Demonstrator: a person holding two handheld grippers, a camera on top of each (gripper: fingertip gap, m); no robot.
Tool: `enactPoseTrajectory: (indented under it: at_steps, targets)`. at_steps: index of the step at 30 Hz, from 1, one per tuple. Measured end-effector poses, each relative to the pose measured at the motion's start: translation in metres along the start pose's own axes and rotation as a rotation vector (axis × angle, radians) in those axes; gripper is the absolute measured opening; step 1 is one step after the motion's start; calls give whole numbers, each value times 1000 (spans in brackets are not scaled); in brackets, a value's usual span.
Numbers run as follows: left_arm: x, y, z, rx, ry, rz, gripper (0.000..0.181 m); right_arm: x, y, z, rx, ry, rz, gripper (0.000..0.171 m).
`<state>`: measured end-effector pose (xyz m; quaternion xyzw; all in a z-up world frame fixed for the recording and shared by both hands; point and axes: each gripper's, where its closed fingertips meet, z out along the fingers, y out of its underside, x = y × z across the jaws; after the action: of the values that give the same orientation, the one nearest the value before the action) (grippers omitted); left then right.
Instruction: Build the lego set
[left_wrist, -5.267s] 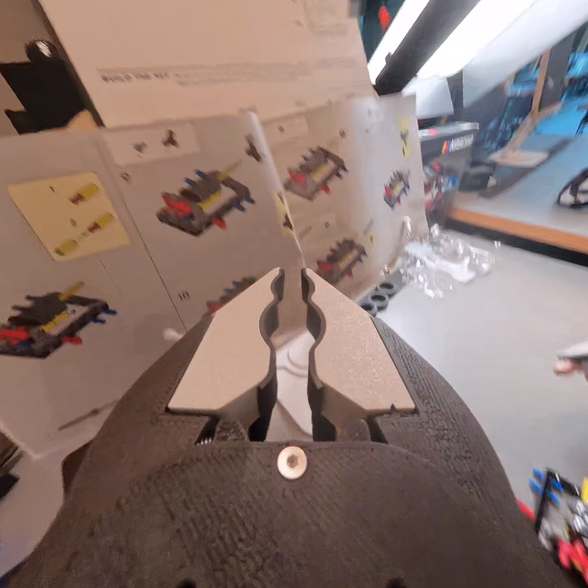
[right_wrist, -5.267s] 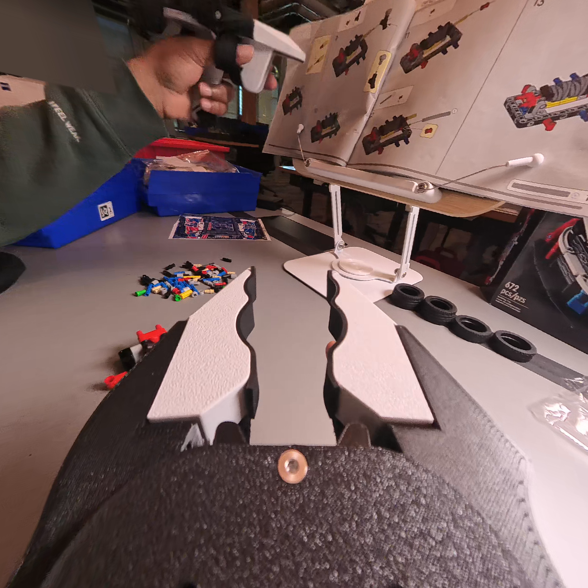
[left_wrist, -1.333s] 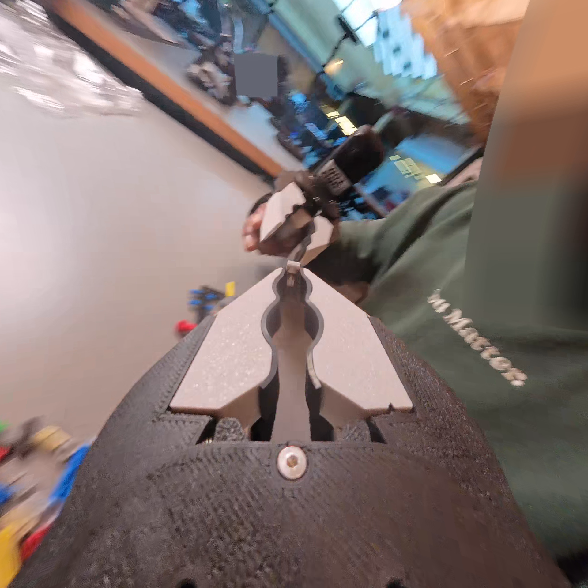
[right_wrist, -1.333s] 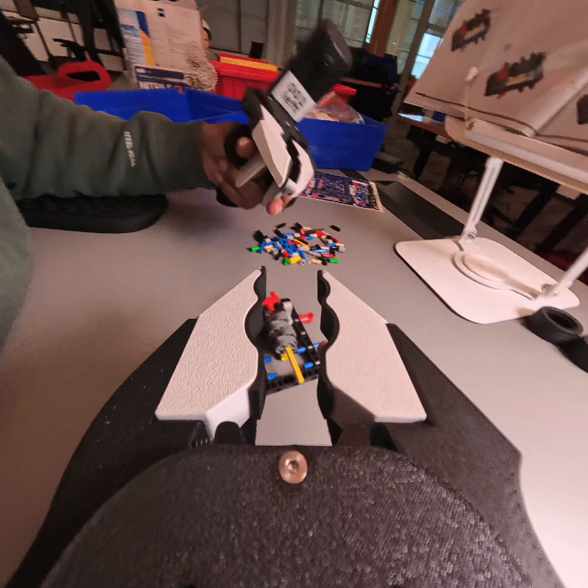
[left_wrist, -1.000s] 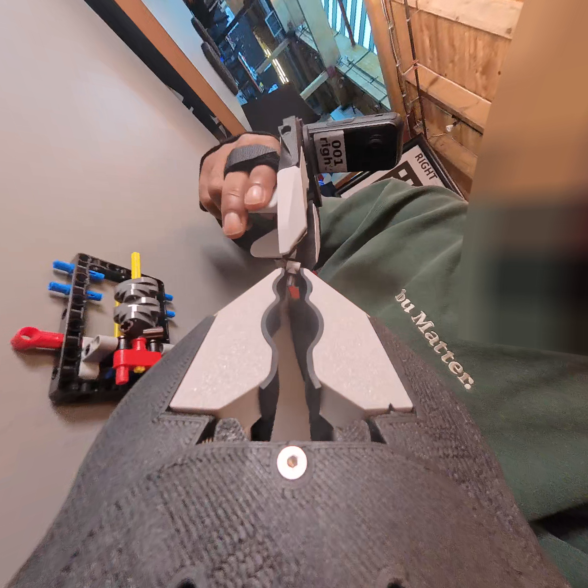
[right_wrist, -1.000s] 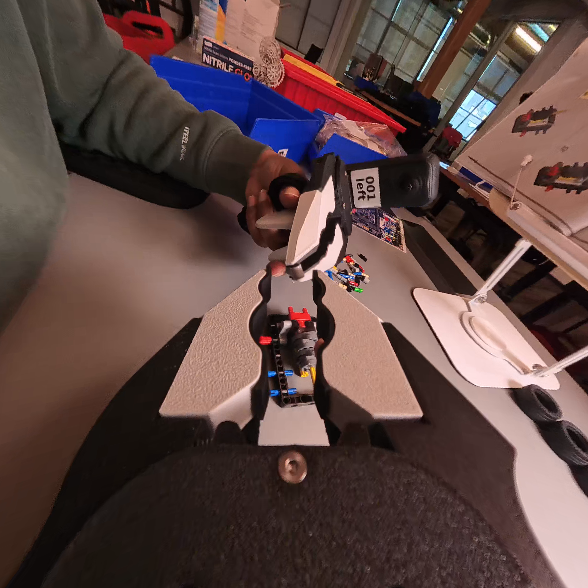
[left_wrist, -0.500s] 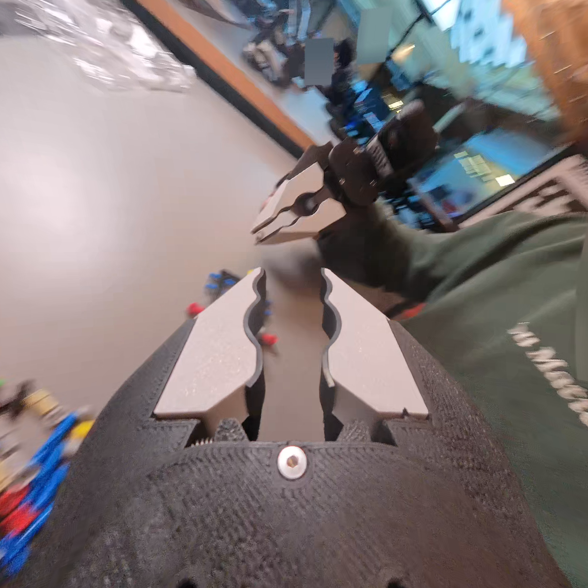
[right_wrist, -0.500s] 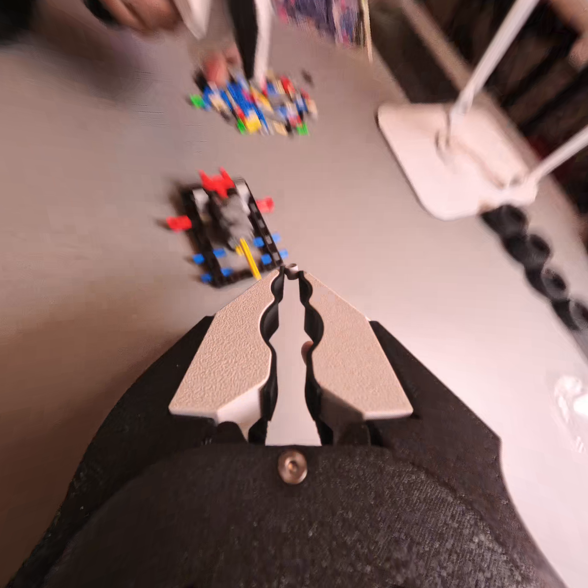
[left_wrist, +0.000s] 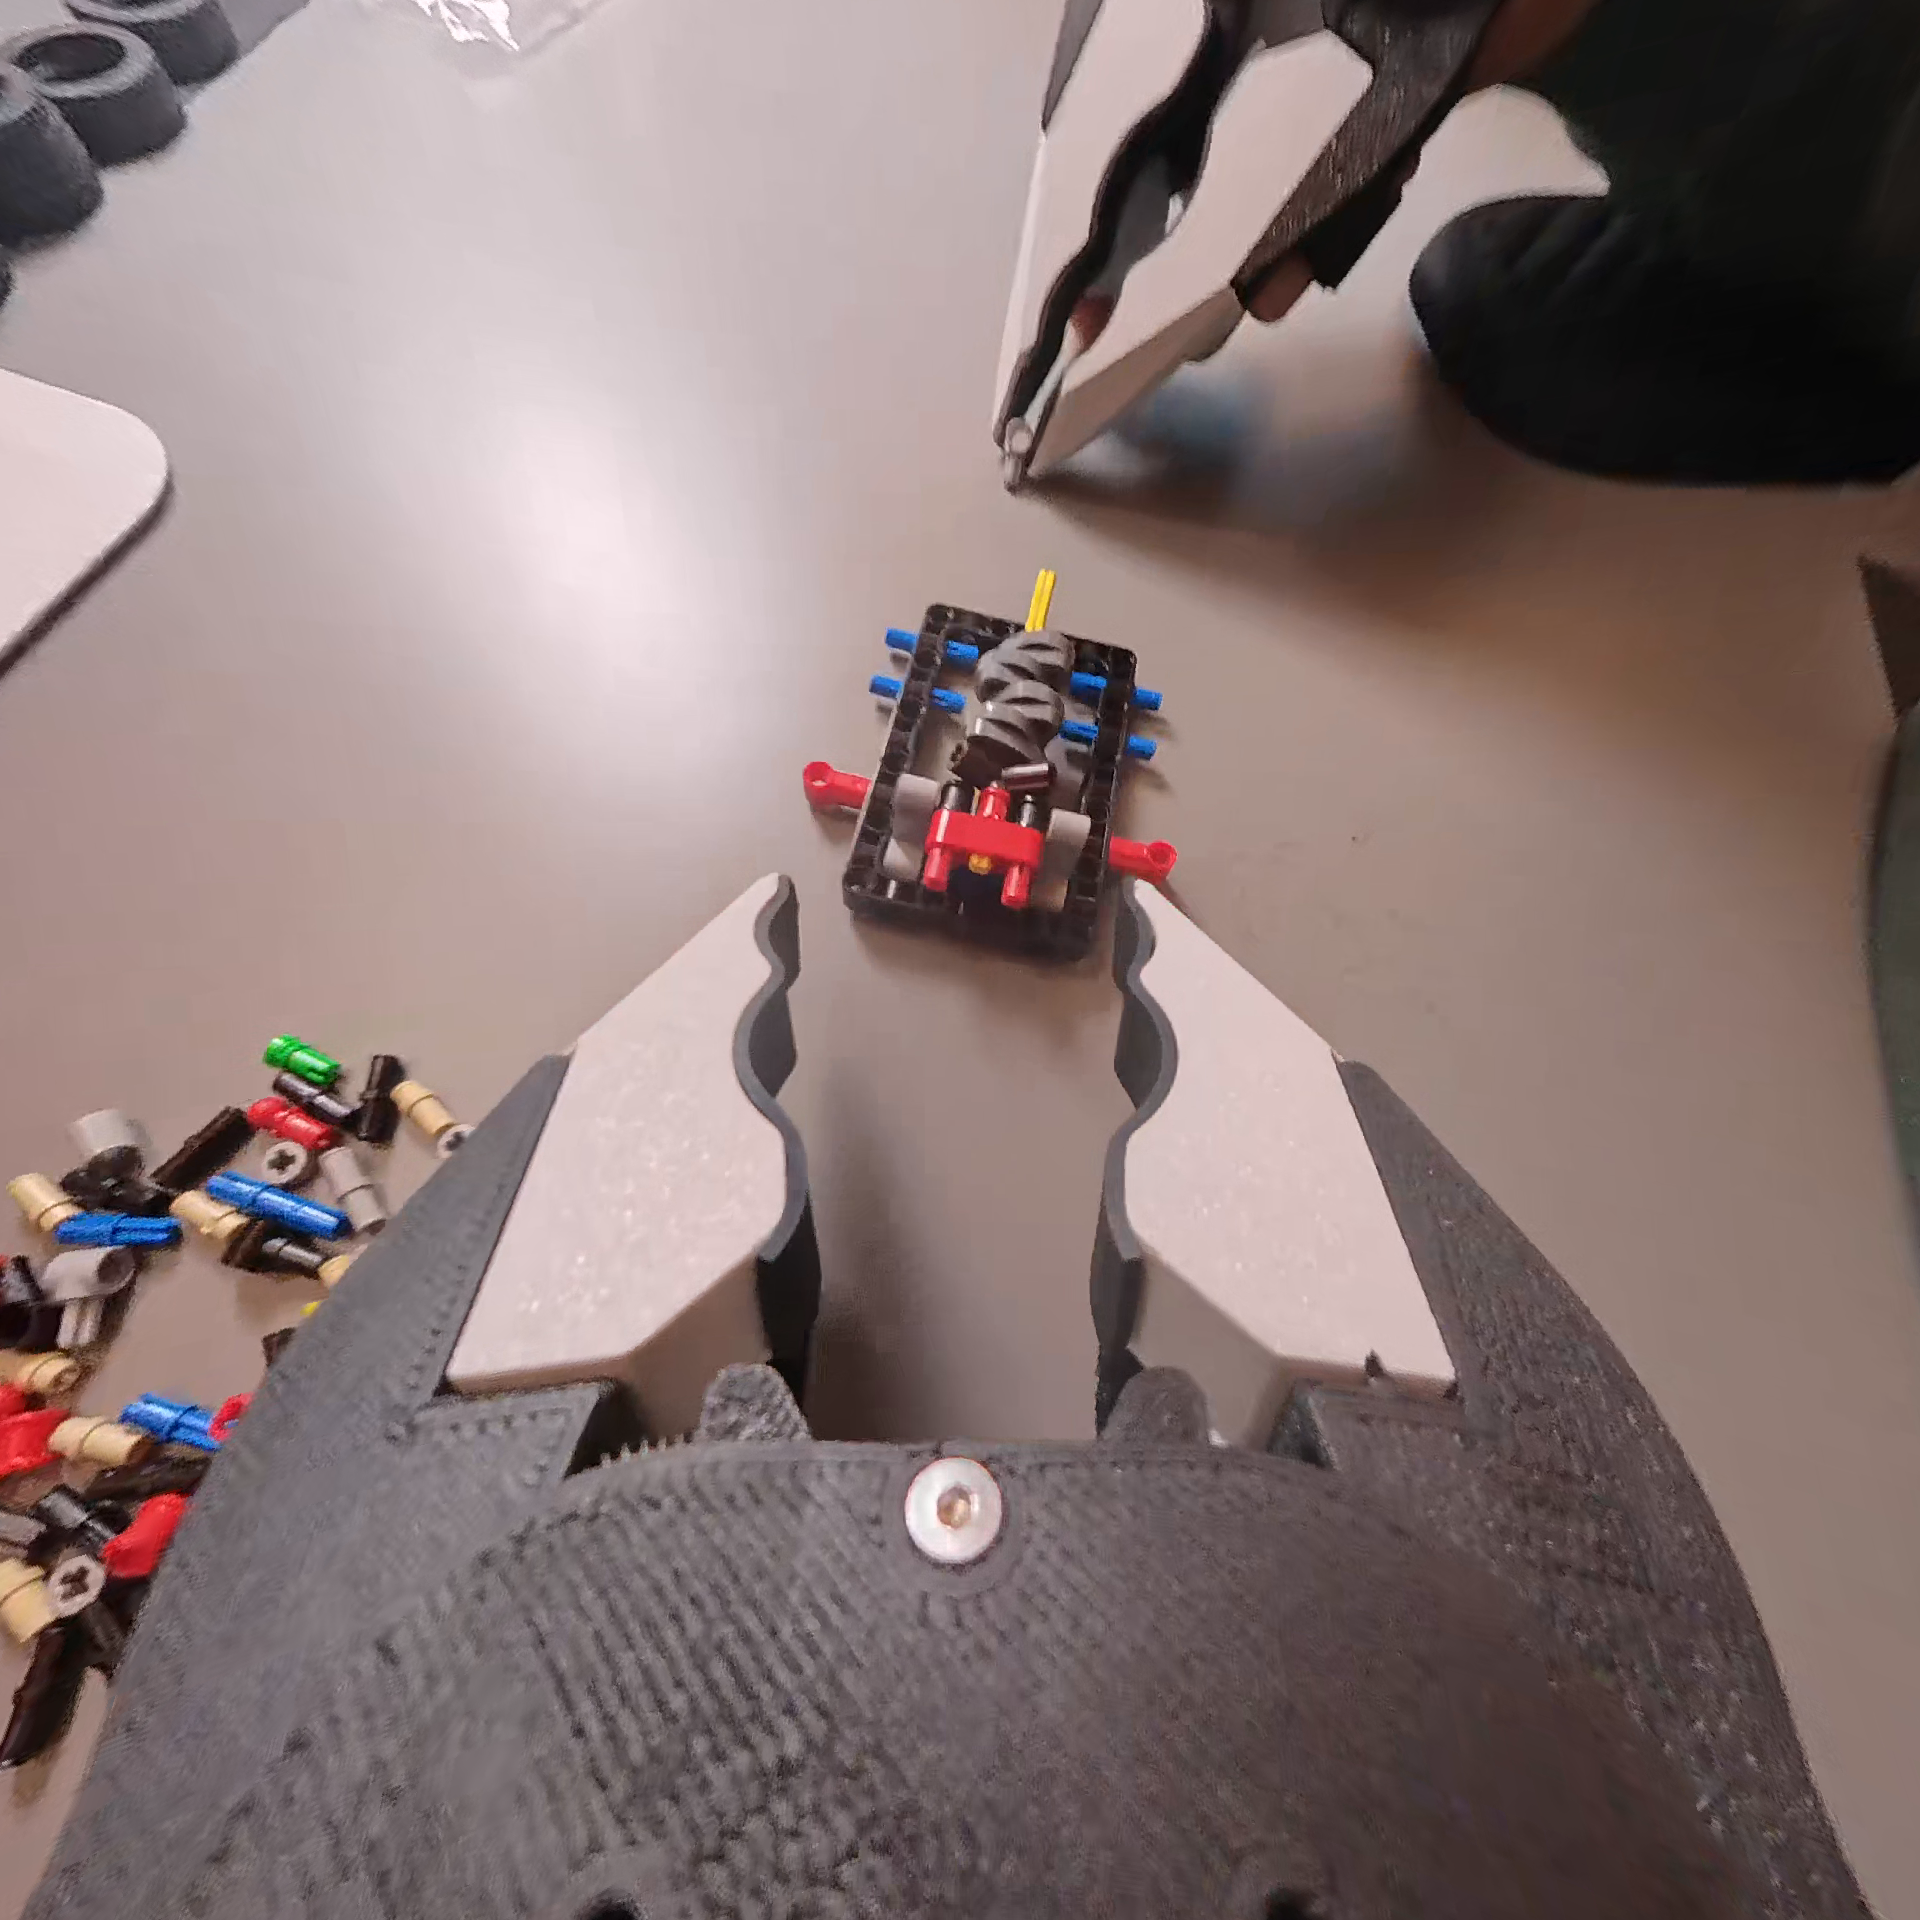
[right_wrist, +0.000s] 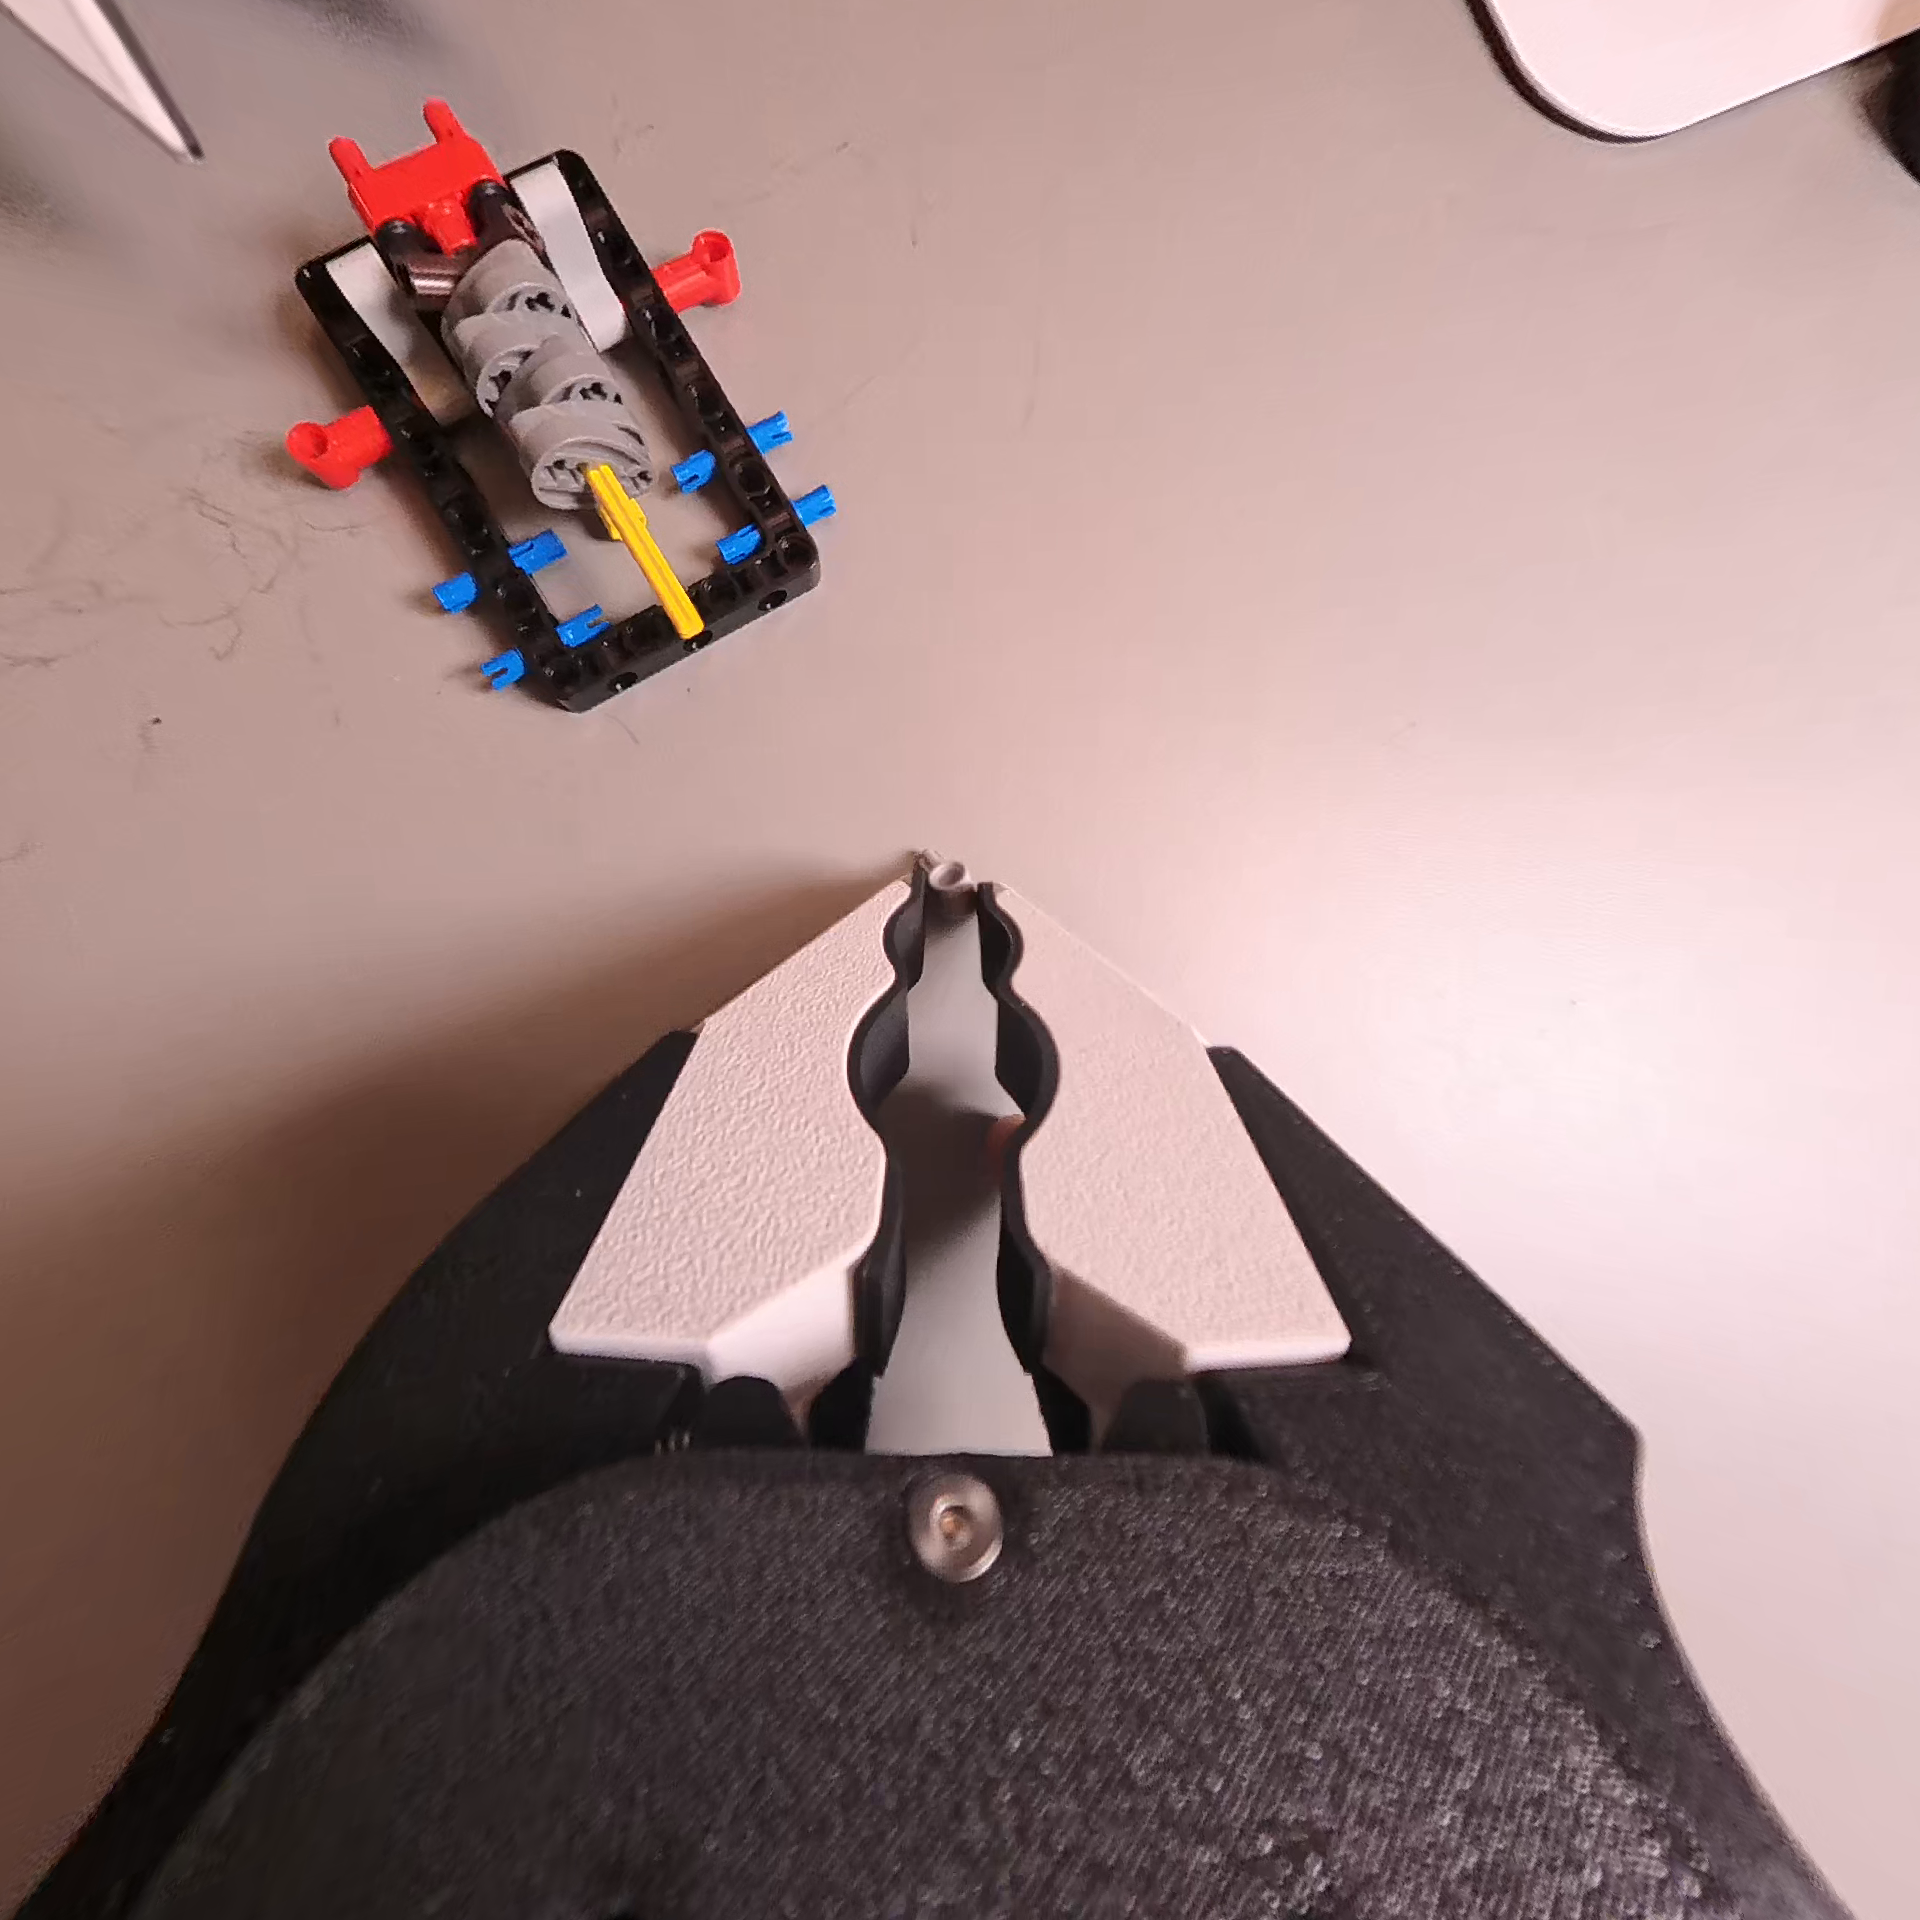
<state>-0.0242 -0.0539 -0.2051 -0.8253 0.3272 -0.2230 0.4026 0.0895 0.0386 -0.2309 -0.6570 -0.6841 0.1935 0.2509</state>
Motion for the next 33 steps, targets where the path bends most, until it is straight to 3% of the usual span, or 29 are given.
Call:
enactPoseTrajectory:
  at_steps: [7, 11, 20, 27, 33]
  targets:
    - [9, 19, 13, -113, 22, 52, 66, 1, 4, -1, -41, 28, -31, 11]
    - [8, 22, 16, -134, 8, 76, 63, 2, 2, -4, -12, 11, -5, 21]
    - [6, 16, 24, -136, -20, 100, 45, -9, -69, -38, 438, -29, -25, 37]
    - [-5, 10, 29, -122, -86, 69, 37, -10, -86, -43, 584, -29, 7, 39]
    - [-9, -1, 24, -58, -112, 64, 46, -4, -90, -43, 650, 4, 37, 39]
